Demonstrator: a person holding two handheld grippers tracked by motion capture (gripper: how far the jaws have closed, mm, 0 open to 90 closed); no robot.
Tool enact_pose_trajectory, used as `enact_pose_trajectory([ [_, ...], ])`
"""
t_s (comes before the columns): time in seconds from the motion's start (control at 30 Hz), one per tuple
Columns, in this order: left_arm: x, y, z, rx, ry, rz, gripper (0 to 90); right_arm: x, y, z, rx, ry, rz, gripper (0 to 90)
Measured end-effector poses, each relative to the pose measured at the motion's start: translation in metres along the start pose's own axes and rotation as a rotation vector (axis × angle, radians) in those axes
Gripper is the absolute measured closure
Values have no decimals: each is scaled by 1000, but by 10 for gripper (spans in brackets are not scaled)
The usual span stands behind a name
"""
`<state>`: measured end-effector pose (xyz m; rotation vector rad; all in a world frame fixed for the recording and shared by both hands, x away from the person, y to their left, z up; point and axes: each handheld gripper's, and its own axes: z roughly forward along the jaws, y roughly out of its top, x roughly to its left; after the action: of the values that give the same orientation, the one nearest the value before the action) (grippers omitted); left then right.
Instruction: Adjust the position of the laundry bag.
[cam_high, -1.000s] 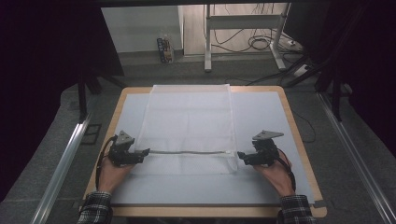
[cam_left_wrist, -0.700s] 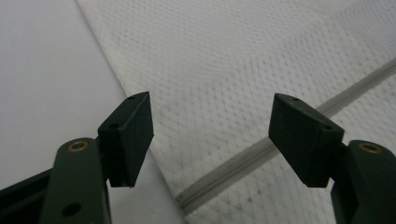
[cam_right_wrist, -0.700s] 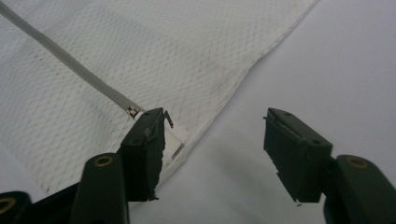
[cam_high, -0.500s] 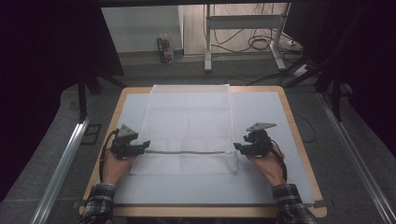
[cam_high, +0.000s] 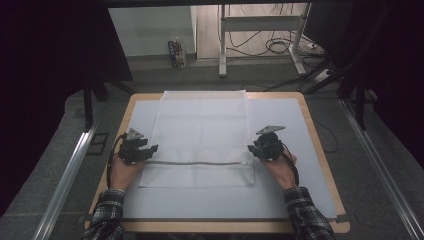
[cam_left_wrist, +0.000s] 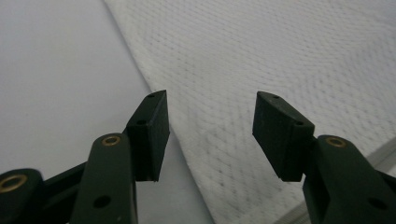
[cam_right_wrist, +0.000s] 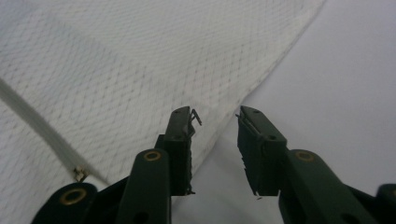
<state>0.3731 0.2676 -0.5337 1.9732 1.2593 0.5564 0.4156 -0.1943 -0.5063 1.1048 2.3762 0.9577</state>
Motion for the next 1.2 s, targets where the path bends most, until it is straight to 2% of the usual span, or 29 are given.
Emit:
enact_pose_trajectory([
  [0.2, 6, -3, 5, 13, 15, -19, 471, 2, 5, 15, 25, -14, -17, 674],
  [0.27, 7, -4, 7, 32, 15, -27, 507, 3, 6, 18, 35, -35, -26, 670],
  [0.37, 8, -6, 11, 75, 21, -34, 528, 3, 5, 21, 49, -40, -31, 681],
  [0.4, 8, -7, 13, 70, 8, -48, 584, 4, 5, 23, 55, -36, -34, 711],
  [0.47, 8, -6, 14, 73, -15, -60, 631, 5, 6, 23, 61, -35, -38, 744],
  [0.57, 6, -5, 14, 79, -24, -55, 683, 6, 7, 24, 64, -24, -27, 806],
  [0.6, 4, -5, 14, 79, -37, -59, 747, 7, 8, 24, 70, -17, -28, 860],
  [0.67, 4, -5, 14, 79, -44, -61, 807, 7, 8, 24, 73, -17, -29, 872],
  [0.7, 3, -4, 14, 84, -46, -50, 807, 8, 9, 24, 76, -18, -30, 876],
  [0.77, 2, -4, 14, 81, -38, -35, 874, 8, 9, 24, 79, -20, -35, 879],
  [0.93, 2, -4, 12, 87, -50, -22, 876, 6, 8, 22, 79, -11, -42, 880],
  [1.07, 0, -4, 11, 87, -60, -3, 875, 6, 9, 19, 79, -21, -65, 880],
  [1.13, -4, -3, 11, 79, -43, 39, 874, 6, 9, 15, 66, -27, -73, 880],
  [1.2, -6, -3, 11, 81, -43, 50, 873, 7, 9, 14, 63, -27, -74, 880],
])
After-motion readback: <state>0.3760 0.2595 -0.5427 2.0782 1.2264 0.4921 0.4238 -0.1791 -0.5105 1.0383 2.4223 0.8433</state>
